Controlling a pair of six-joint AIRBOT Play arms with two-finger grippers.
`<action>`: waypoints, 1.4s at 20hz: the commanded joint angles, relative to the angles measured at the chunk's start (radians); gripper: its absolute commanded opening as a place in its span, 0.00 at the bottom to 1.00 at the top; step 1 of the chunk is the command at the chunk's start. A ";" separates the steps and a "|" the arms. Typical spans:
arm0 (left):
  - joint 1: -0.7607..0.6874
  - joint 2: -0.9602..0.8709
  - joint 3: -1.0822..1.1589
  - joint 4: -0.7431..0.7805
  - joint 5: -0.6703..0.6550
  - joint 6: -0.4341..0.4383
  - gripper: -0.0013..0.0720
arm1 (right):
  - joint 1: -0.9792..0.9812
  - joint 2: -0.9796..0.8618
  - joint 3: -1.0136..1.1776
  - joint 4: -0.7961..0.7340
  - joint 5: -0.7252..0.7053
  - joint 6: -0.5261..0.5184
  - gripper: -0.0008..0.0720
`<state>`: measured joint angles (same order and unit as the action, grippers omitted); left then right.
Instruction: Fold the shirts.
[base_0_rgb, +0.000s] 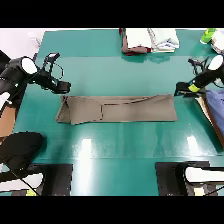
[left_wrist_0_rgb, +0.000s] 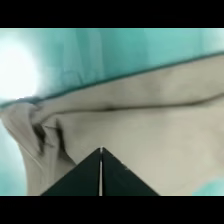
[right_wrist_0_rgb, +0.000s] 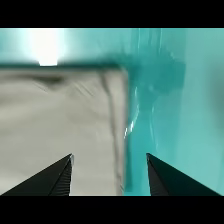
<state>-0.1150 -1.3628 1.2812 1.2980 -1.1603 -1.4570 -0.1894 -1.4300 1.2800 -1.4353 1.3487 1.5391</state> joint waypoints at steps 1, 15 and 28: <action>-0.001 -0.001 0.008 -0.071 -0.019 0.000 0.06 | -0.060 0.033 -0.151 0.019 -0.034 -0.008 0.74; -0.182 -0.006 0.007 -0.129 0.087 -0.010 0.06 | 0.046 0.056 -0.270 0.124 -0.243 -0.028 0.03; -0.538 -0.446 0.272 -0.214 0.172 -0.034 0.06 | 0.209 0.316 0.055 0.189 0.025 0.006 0.03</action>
<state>-0.6067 -1.7294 1.5127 1.0973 -0.9768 -1.4910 -0.0334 -1.1343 1.2251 -1.2812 1.3094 1.5246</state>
